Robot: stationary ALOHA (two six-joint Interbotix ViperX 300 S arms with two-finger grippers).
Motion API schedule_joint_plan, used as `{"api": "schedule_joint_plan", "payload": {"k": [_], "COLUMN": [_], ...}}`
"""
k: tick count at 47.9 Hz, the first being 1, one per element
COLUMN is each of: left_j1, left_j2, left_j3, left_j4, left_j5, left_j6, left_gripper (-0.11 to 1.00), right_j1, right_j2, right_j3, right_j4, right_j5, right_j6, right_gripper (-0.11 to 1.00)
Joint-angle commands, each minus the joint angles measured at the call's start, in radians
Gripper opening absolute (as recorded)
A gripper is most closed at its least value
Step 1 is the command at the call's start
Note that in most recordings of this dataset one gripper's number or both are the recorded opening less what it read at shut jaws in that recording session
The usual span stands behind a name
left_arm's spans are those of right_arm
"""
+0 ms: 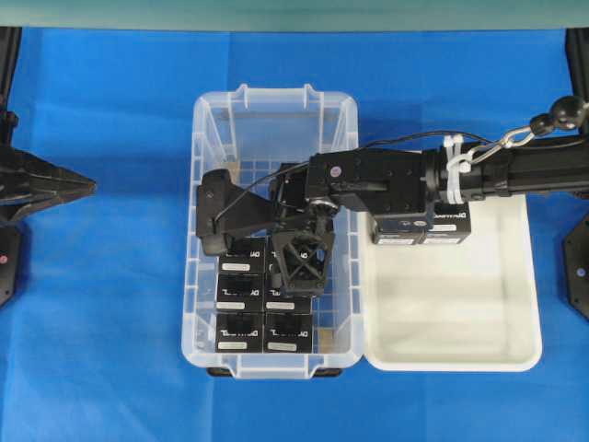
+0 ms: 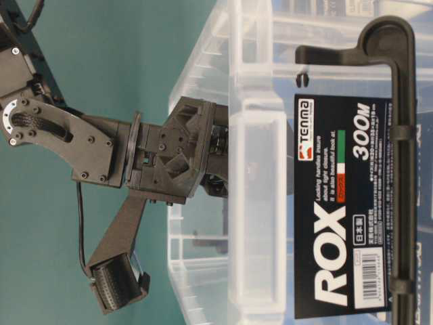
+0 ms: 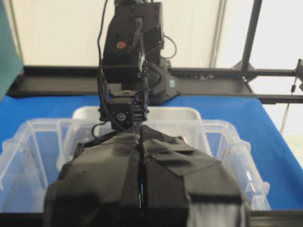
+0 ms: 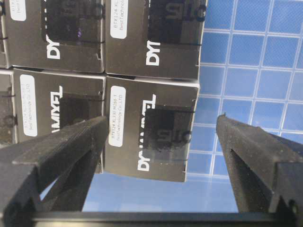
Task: Pick the box from inside the plastic case
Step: 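Close the right gripper on the black box and lift it out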
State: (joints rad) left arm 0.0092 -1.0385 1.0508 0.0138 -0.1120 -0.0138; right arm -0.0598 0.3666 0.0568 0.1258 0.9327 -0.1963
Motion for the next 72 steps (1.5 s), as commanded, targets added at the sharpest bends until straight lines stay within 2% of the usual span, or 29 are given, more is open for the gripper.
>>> {"api": "schedule_joint_plan", "payload": {"k": [1, 24, 40, 59, 64, 70, 72], "left_j1": [0.003, 0.006, 0.009, 0.026, 0.026, 0.026, 0.026], "left_j2": [0.008, 0.008, 0.008, 0.008, 0.008, 0.008, 0.008], "left_j3": [-0.023, -0.023, -0.017, -0.014, -0.014, -0.014, -0.014], "left_j4": [0.003, 0.003, 0.003, 0.003, 0.003, 0.003, 0.003], "left_j5": [-0.006, -0.006, -0.006, -0.006, -0.006, -0.006, -0.006], "left_j6": [0.0, 0.0, 0.0, 0.0, 0.0, 0.0, -0.002], "left_gripper": [-0.06, -0.06, -0.06, -0.06, -0.06, -0.06, -0.06], "right_j1": [-0.003, -0.074, -0.057, -0.055, -0.054, -0.055, -0.057], "right_j2": [0.008, 0.009, 0.015, 0.023, 0.021, 0.012, 0.003], "right_j3": [0.002, 0.012, 0.026, 0.057, 0.057, 0.049, 0.043], "right_j4": [0.002, -0.02, -0.017, -0.028, -0.043, -0.048, -0.048], "right_j5": [-0.015, -0.051, -0.063, -0.138, -0.135, -0.121, -0.117], "right_j6": [0.0, -0.014, -0.012, -0.014, -0.021, -0.043, -0.052], "right_gripper": [0.98, 0.98, 0.98, 0.97, 0.9, 0.63, 0.61]}}
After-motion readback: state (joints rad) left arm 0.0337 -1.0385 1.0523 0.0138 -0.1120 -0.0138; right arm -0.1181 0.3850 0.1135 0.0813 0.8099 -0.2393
